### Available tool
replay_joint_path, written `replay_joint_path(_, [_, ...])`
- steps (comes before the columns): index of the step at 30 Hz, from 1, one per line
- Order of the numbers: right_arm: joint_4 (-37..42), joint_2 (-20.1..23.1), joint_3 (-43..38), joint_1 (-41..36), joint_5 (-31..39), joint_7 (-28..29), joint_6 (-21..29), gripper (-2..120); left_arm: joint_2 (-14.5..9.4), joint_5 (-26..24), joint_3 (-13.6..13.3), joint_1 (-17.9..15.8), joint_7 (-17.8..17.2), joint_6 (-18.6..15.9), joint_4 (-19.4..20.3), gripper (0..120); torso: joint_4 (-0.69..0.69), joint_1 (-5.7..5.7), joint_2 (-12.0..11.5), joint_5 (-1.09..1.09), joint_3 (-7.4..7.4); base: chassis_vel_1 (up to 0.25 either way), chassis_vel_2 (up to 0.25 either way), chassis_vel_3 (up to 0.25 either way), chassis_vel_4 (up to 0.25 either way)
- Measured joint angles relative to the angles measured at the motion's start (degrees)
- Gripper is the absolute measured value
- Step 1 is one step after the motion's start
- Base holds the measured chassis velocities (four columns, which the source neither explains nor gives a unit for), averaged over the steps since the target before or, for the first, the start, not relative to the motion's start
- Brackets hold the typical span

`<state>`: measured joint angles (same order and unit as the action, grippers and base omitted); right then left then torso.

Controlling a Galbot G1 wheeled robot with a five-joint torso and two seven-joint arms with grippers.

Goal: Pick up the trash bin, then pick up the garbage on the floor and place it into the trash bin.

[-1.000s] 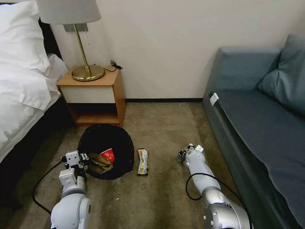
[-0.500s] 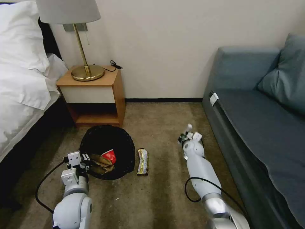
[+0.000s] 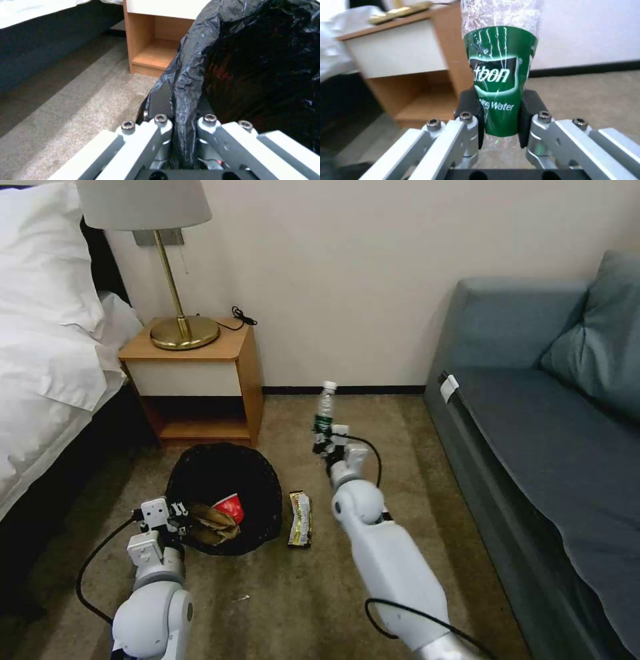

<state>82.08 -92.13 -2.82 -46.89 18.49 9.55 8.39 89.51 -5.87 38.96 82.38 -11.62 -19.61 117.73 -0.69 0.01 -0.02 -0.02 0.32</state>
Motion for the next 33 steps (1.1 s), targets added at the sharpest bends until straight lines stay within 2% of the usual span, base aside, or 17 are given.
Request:
replay_joint_path(10, [6.63,0.03,4.42,-3.04,-1.52,-0.81,-0.98,16,0.05,-0.12,0.39,-1.11,-0.19,0.0,-1.35,3,0.0,0.0,0.0,0.0,0.0,0.0,0.0,0.0,0.0])
replay_joint_path(11, [9.42,0.65,5.38,-3.8,-1.52,-0.77,-0.55,16,0.19,-0.11,0.39,-1.42,-0.29,0.0,-1.86,3,0.0,0.0,0.0,0.0,0.0,0.0,0.0,0.0,0.0])
replay_joint_path(17, [12.98,2.34,8.14,-5.4,-1.44,-0.41,-0.08,16,0.5,0.01,0.28,-1.87,-0.32,0.0,-2.68,3,0.0,0.0,0.0,0.0,0.0,0.0,0.0,0.0,0.0])
replay_joint_path(33, [11.41,4.3,14.46,-7.24,-4.1,-2.61,-3.7,16,0.51,-0.41,0.52,-1.63,0.47,-0.21,-2.26,3,0.0,0.0,0.0,0.01,0.0,0.0,0.0,0.0,0.0])
